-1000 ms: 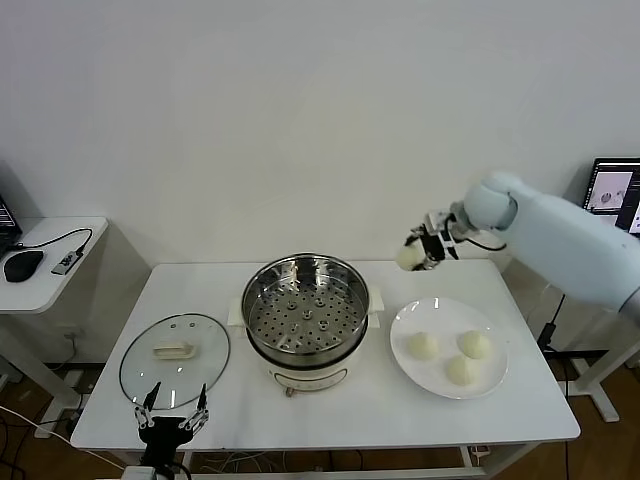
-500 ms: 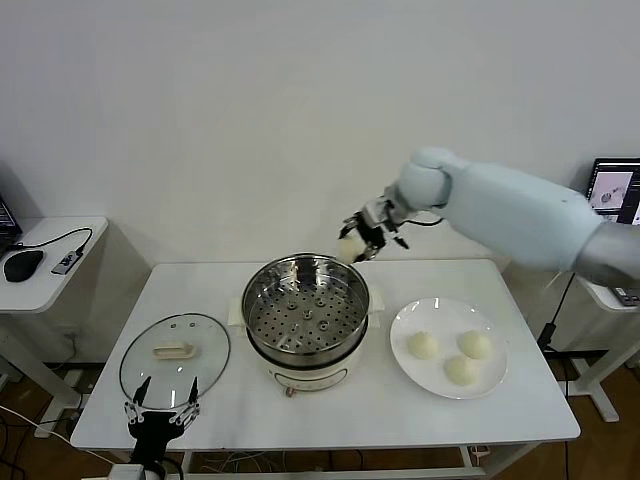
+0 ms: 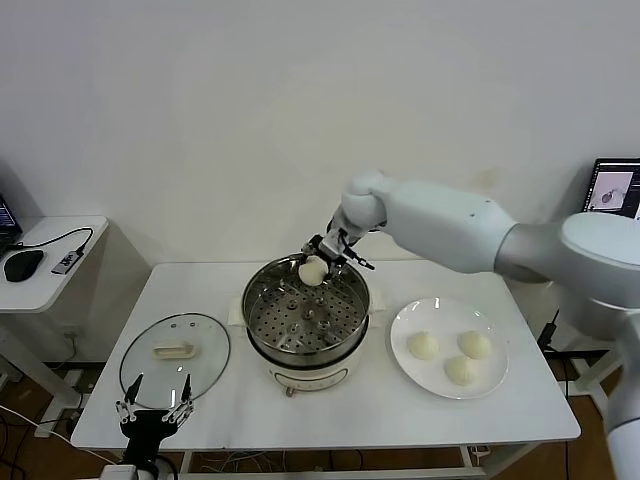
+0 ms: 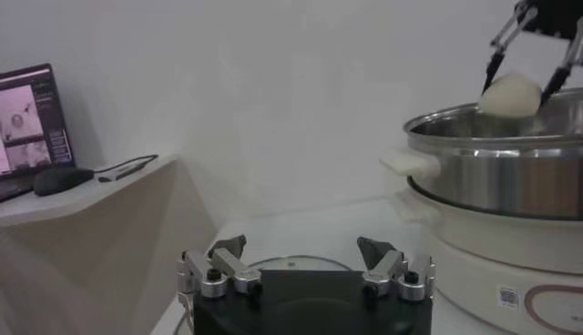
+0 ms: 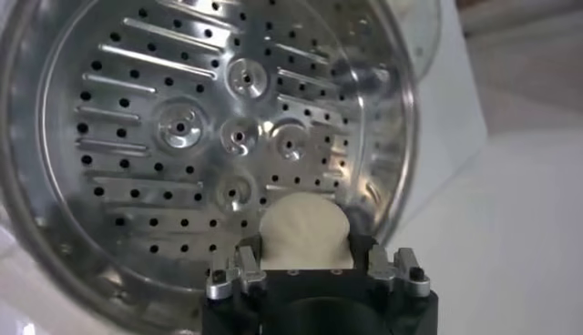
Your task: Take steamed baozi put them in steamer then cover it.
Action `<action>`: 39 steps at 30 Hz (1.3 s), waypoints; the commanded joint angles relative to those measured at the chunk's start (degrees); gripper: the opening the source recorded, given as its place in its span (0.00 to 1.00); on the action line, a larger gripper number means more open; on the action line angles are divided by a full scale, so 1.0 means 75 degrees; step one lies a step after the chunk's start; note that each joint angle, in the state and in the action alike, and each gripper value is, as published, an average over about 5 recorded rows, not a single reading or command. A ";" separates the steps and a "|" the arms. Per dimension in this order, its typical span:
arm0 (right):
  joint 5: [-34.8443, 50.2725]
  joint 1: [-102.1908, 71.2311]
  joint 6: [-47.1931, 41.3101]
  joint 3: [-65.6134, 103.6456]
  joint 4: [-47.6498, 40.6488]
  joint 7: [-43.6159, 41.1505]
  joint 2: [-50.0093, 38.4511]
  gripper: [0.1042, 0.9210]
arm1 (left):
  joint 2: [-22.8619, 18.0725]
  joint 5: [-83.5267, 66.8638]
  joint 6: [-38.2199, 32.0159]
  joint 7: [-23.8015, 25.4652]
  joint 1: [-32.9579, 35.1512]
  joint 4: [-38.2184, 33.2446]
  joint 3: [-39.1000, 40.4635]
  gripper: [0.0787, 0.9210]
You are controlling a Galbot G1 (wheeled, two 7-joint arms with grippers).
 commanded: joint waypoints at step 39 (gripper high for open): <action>0.2158 0.1397 -0.5789 -0.0582 0.5300 -0.0509 -0.5896 0.88 | 0.0072 0.0245 0.0043 0.0014 0.0045 -0.0261 0.0201 0.88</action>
